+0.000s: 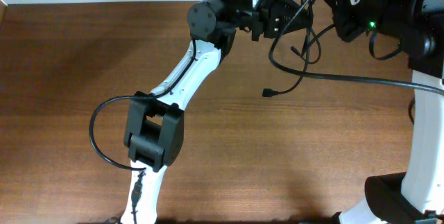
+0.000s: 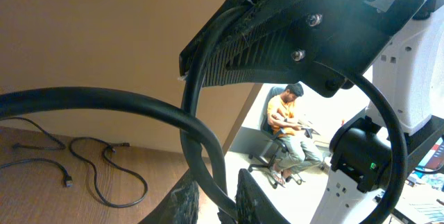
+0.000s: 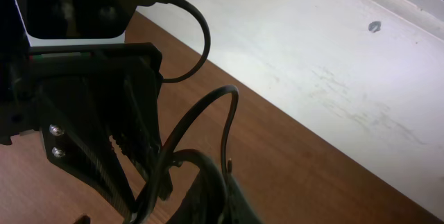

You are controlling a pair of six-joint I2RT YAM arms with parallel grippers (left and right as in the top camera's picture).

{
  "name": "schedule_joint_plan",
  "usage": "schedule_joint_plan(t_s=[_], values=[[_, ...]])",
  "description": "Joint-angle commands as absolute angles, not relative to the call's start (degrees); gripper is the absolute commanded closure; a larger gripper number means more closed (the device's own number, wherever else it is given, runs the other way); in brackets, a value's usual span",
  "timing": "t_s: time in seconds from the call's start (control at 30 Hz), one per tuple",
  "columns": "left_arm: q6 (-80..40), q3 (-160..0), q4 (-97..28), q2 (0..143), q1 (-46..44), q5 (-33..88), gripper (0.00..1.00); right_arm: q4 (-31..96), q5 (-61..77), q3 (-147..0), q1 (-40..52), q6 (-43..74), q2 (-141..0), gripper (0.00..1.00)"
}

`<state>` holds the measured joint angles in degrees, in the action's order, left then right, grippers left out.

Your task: Untangle cables

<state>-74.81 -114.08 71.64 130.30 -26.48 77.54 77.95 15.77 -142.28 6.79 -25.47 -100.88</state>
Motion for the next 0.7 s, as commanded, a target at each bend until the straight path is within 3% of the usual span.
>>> schedule_joint_plan(t_s=[0.0,0.67], values=[[-74.1,-114.1,72.0,130.3,-25.5,77.1,0.82,77.8,15.9,-142.7,6.7,-25.0,-100.0,0.96],[-74.1,-114.1,72.0,130.3,-25.9,77.1,0.82,78.0,15.9,-142.7,6.7,-25.0,-100.0,0.96]])
